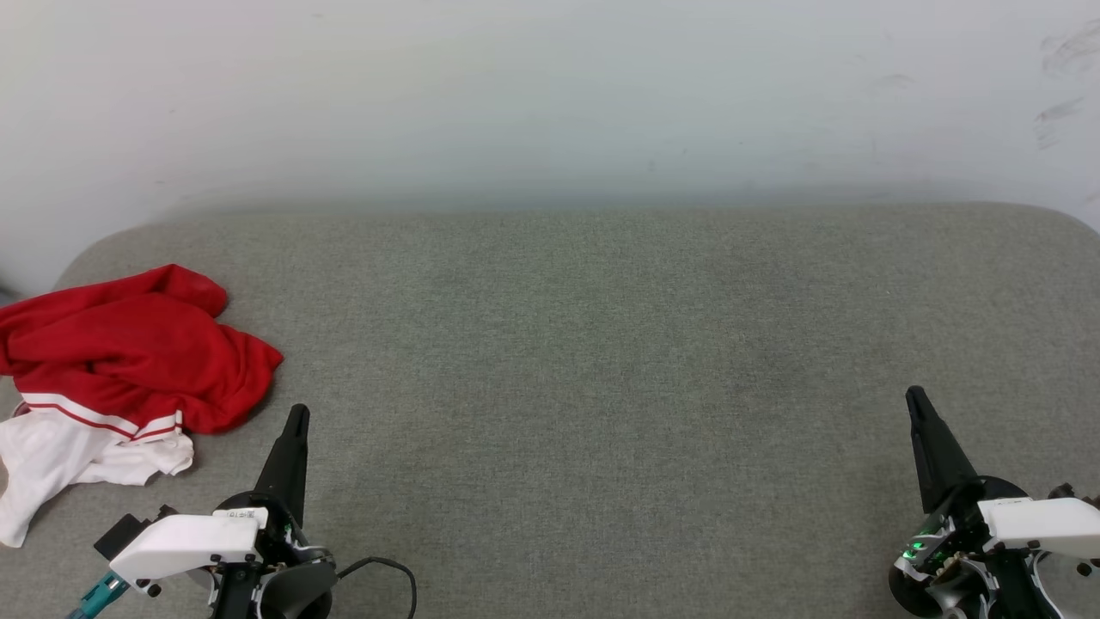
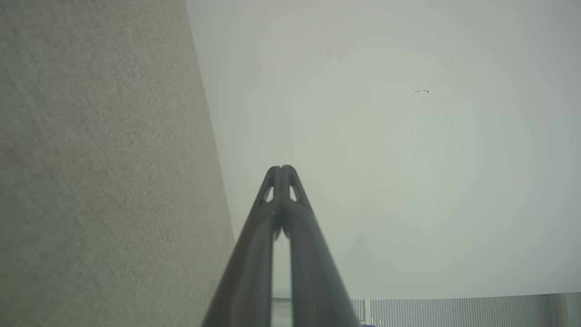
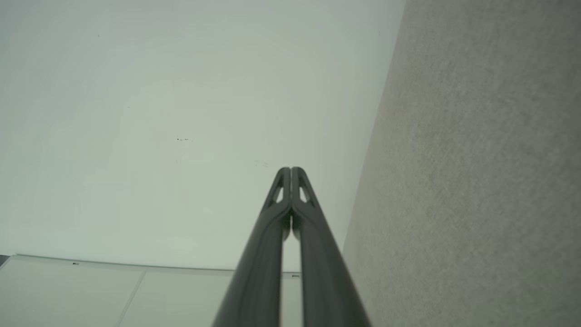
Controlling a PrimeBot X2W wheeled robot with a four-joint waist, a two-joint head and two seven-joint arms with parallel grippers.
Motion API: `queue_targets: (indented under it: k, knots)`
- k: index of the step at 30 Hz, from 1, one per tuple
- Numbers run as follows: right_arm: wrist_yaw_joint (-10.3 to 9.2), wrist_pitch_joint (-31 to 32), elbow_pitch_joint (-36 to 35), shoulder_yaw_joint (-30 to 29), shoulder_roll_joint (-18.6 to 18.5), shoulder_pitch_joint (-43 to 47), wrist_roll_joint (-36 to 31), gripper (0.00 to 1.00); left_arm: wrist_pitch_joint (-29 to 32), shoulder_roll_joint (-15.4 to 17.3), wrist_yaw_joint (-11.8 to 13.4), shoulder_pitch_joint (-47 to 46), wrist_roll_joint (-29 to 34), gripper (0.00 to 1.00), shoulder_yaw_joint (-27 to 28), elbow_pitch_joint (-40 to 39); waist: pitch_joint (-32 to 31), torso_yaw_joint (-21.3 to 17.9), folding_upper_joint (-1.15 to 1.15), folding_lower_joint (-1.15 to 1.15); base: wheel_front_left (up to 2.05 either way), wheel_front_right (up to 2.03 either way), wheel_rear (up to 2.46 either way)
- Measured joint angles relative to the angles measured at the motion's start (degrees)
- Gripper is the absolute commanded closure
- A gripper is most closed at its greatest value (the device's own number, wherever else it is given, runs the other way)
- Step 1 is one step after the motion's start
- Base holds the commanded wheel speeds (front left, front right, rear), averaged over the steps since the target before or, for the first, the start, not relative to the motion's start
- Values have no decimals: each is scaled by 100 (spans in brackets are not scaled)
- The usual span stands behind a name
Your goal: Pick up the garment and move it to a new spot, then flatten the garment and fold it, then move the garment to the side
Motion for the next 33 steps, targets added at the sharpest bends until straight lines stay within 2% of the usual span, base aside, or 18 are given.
queue_targets:
  k: [14,15,20,33]
  knots:
    - [0,0,0,0,0,0,0,100,0,0,0,0,1,100,0,0,0,0,0,0,0,0,0]
    - [0,1,30,2,0,18,0,0,0,-1,2,14,0,0,-5,31,0,0,0,0,0,0,0]
    - [-1,-62,130,23,7,197,-5,0,-51,-13,9,179,-2,0,-94,138,1,1,0,0,0,0,0]
    - [-1,-427,-285,221,9,250,-235,0,-396,-9,9,179,71,0,-566,-333,-6,15,0,0,0,0,0]
